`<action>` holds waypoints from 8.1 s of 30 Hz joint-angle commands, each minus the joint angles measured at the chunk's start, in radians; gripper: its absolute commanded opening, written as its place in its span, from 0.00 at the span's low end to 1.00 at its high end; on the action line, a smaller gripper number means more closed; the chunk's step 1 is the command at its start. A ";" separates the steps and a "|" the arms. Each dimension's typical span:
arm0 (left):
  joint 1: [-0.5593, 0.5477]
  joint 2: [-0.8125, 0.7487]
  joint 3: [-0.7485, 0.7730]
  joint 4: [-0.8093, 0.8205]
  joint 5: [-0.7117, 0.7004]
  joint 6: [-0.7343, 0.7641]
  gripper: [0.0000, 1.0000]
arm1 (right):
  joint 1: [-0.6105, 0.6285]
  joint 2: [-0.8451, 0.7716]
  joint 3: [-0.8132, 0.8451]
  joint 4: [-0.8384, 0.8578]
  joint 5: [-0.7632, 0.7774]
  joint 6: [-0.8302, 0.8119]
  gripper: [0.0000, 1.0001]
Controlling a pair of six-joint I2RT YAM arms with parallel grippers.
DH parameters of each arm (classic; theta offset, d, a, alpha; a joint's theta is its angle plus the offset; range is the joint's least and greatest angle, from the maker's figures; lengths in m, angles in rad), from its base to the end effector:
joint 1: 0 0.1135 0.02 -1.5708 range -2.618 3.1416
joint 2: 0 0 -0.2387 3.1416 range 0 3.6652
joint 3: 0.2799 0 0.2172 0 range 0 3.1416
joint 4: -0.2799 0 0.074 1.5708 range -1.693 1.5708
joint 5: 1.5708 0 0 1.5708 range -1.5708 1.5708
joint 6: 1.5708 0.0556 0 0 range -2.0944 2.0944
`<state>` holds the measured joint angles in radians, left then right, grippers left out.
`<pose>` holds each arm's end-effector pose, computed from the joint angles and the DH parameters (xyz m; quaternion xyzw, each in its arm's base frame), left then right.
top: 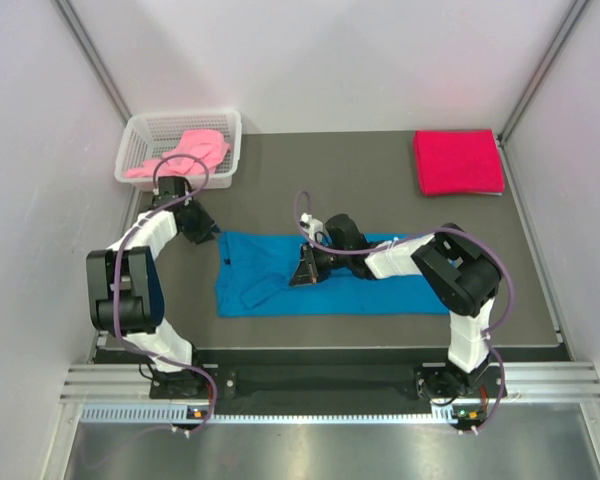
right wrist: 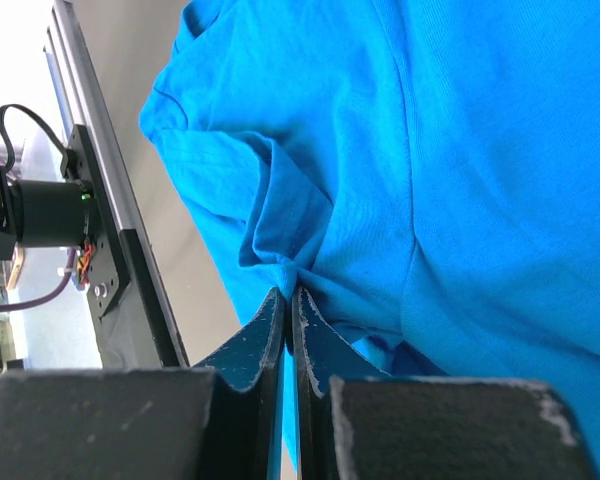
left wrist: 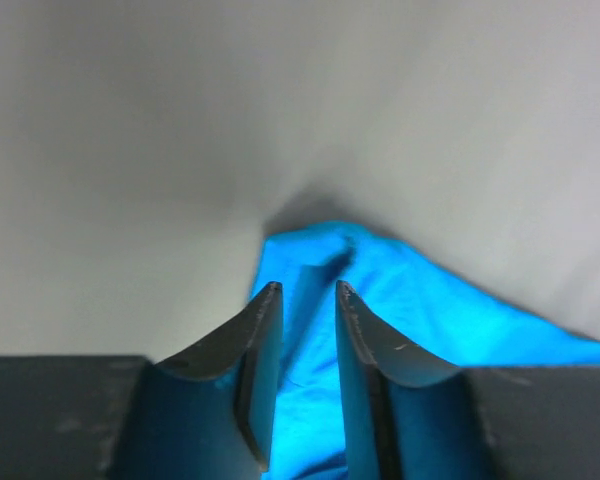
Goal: Fold and stack the t-shirts
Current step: Fold the tshirt
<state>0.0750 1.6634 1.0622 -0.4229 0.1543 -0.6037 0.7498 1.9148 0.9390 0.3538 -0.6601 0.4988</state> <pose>0.3149 0.0151 0.1724 -0.2999 0.9122 -0.1420 0.2404 0.2424 0.2724 0.1303 -0.2522 0.8164 0.4865 0.1821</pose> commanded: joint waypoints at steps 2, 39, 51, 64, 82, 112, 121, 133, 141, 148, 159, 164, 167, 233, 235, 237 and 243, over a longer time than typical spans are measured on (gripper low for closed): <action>0.005 -0.050 -0.044 0.136 0.170 -0.004 0.35 | -0.001 -0.005 0.049 0.036 -0.021 -0.013 0.00; 0.003 0.036 -0.096 0.216 0.200 -0.027 0.00 | 0.000 -0.013 0.069 0.008 -0.022 -0.014 0.00; -0.020 -0.018 -0.117 0.046 0.022 -0.004 0.00 | -0.001 -0.039 0.026 0.010 -0.019 -0.023 0.00; -0.018 0.064 -0.039 0.046 0.002 0.027 0.16 | -0.003 -0.063 -0.002 0.040 -0.022 -0.011 0.00; -0.164 -0.382 -0.205 -0.211 -0.010 0.133 0.33 | -0.003 -0.033 0.018 0.119 -0.065 0.066 0.00; -0.455 -0.579 -0.450 -0.143 -0.223 -0.168 0.46 | -0.003 0.012 0.017 0.189 -0.104 0.095 0.02; -0.458 -0.551 -0.508 -0.060 -0.167 -0.171 0.43 | -0.003 0.000 0.030 0.123 -0.088 0.064 0.20; -0.462 -0.557 -0.464 -0.056 -0.160 -0.130 0.00 | -0.001 -0.016 0.055 0.077 -0.065 0.052 0.25; -0.477 -0.565 -0.384 -0.189 -0.197 -0.107 0.00 | -0.001 -0.049 0.017 0.122 -0.058 0.081 0.12; -0.492 -0.522 -0.271 -0.292 -0.259 -0.100 0.00 | 0.005 -0.048 -0.034 0.178 -0.064 0.122 0.12; -0.504 -0.493 -0.228 -0.366 -0.275 -0.082 0.00 | 0.006 -0.057 -0.101 0.270 -0.056 0.193 0.07; -0.511 -0.478 -0.225 -0.387 -0.282 -0.071 0.00 | 0.010 -0.072 -0.167 0.373 -0.047 0.253 0.04; -0.512 -0.459 -0.226 -0.373 -0.286 -0.062 0.00 | 0.010 -0.062 -0.180 0.389 -0.036 0.265 0.04; -0.497 -0.027 0.012 -0.298 -0.509 -0.004 0.14 | 0.006 -0.057 0.030 0.079 0.284 0.132 0.02; -0.495 -0.018 0.019 -0.312 -0.513 -0.004 0.22 | 0.006 -0.043 0.038 0.054 0.287 0.130 0.09; -0.497 -0.004 0.050 -0.356 -0.527 -0.002 0.25 | 0.006 -0.043 0.046 0.028 0.289 0.132 0.19; -0.489 -0.027 0.192 -0.447 -0.642 0.033 0.33 | 0.002 -0.160 0.040 -0.100 0.313 0.104 0.27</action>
<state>-0.4248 1.6672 1.1587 -0.8169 -0.3996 -0.5953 0.7506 1.8629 0.9520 0.3130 -0.3729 0.6388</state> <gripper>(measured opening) 0.321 0.259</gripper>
